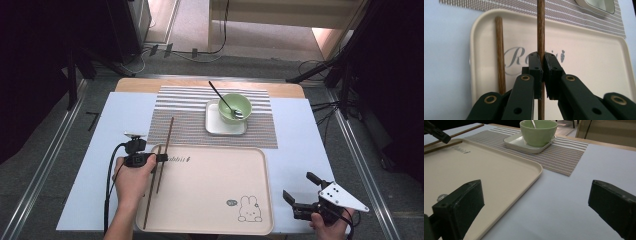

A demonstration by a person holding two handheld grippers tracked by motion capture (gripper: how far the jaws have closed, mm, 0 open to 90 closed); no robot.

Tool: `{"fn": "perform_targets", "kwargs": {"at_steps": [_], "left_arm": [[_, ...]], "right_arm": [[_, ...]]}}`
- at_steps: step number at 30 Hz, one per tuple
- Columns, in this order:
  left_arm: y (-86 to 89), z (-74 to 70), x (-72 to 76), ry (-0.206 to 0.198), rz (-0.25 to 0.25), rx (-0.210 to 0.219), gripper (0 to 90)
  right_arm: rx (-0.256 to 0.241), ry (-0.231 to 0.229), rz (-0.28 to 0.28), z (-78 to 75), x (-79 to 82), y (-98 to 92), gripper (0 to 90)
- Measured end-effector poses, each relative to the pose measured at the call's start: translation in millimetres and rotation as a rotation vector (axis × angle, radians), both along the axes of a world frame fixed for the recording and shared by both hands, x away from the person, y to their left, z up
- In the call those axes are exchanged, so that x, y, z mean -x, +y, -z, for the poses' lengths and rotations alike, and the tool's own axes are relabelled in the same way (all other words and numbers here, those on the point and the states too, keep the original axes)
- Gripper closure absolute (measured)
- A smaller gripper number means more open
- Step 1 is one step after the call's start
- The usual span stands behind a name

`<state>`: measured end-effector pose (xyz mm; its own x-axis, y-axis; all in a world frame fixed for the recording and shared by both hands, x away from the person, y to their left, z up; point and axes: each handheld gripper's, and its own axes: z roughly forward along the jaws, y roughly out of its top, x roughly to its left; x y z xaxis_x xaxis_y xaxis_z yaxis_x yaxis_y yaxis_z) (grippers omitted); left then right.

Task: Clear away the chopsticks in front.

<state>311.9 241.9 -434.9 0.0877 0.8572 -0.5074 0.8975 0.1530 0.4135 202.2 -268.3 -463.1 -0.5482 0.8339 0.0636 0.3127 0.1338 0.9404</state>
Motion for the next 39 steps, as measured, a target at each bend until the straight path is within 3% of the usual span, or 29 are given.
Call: {"fn": "perform_targets", "kwargs": {"at_steps": [19, 39], "left_arm": [[0.8, 10.2, 34.0, 0.016, 0.011, -0.014, 86.1], [5.8, 17.7, 59.1, 0.026, -0.034, 0.002, 86.0]], "right_arm": [[0.001, 0.004, -0.005, 0.3, 0.0, 2.2, 0.4], [-0.001, 0.008, -0.007, 0.5, -0.1, 4.4, 0.4]]}}
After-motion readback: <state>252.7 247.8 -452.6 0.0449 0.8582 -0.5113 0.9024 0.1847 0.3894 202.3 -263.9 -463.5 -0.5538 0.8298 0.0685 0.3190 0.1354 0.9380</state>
